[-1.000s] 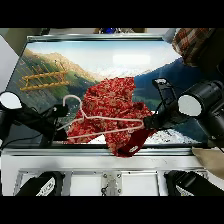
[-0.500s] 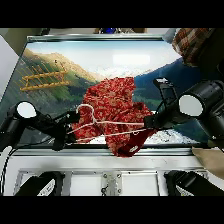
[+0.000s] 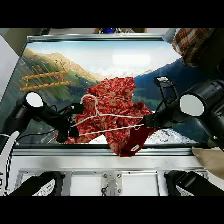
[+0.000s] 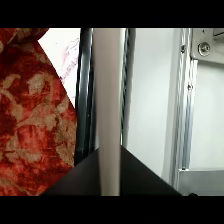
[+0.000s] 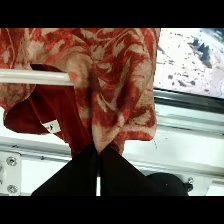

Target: Fold the clothes and pants, and hang the long-sleeved shirts on hangers.

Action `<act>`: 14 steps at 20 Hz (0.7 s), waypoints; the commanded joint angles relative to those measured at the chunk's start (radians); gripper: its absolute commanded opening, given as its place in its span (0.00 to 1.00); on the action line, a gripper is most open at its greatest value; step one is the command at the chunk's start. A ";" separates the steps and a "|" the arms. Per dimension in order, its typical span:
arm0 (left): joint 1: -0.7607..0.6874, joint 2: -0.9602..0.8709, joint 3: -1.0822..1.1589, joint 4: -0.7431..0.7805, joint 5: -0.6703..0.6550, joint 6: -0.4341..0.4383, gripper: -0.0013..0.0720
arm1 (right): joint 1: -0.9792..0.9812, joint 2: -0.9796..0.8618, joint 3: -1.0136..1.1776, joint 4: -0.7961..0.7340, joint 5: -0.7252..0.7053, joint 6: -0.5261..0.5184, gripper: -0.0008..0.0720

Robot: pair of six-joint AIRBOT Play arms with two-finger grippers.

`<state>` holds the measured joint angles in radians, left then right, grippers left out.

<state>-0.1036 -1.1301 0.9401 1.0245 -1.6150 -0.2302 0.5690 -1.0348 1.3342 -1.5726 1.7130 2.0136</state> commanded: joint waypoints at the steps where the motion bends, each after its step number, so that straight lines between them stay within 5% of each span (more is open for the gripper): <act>1: -0.003 -0.011 0.005 -0.039 0.031 0.026 0.04 | 0.000 0.000 0.010 -0.005 -0.042 0.003 0.03; 14: -0.129 -0.011 0.005 -0.083 0.237 0.060 0.05 | 0.001 0.008 0.043 0.053 -0.128 -0.016 0.03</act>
<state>-0.2260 -1.1404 0.9440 0.9619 -1.4246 -0.1734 0.5690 -1.0317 1.3754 -1.5471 1.5925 2.0136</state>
